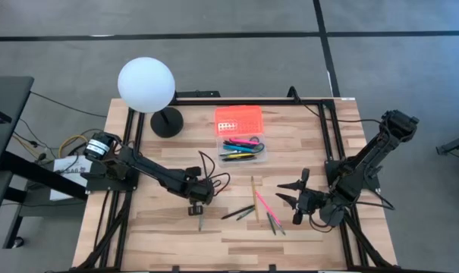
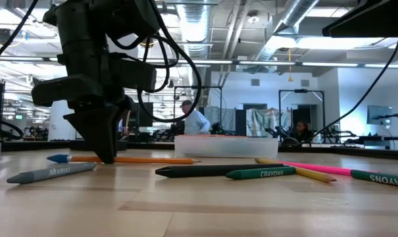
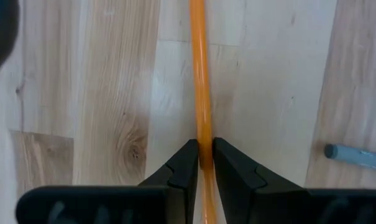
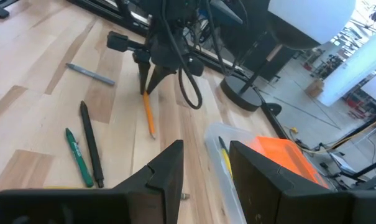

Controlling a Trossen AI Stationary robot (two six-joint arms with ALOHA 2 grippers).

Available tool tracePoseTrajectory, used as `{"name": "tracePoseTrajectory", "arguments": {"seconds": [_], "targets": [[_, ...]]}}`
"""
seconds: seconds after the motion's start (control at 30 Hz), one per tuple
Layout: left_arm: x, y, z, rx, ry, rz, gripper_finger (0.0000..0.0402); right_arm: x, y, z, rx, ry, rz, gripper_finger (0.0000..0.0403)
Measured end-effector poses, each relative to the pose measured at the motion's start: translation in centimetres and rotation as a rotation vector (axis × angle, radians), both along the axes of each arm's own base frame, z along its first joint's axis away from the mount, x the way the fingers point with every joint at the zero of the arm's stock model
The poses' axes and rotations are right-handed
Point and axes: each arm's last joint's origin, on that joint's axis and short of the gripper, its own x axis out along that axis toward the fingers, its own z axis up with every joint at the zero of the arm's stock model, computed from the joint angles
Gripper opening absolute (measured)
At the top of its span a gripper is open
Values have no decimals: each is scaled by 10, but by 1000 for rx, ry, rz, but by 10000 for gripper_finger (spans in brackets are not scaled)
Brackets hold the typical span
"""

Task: Pick & place school supplies into a supply box
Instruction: Put the yellow pencil into the orange supply box

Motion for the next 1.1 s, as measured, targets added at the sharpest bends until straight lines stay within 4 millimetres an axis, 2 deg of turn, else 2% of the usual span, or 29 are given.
{"name": "tracePoseTrajectory", "arguments": {"seconds": [0.2, 0.4, 0.77, 1.1], "targets": [[3, 1, 1, 46, -28, -69, 43, 0, 0, 0, 1, 1, 2, 123], [4, 1, 1, 104, -47, -151, 10, 0, 0, 0, 1, 1, 2, 123], [7, 2, 2, 175, -69, -164, 9, 0, 0, 0, 0, 2, 2, 123], [34, 11, 30, 315, -205, -84, 8, 0, 0, -1, -6, 6, 2, 123]]}}
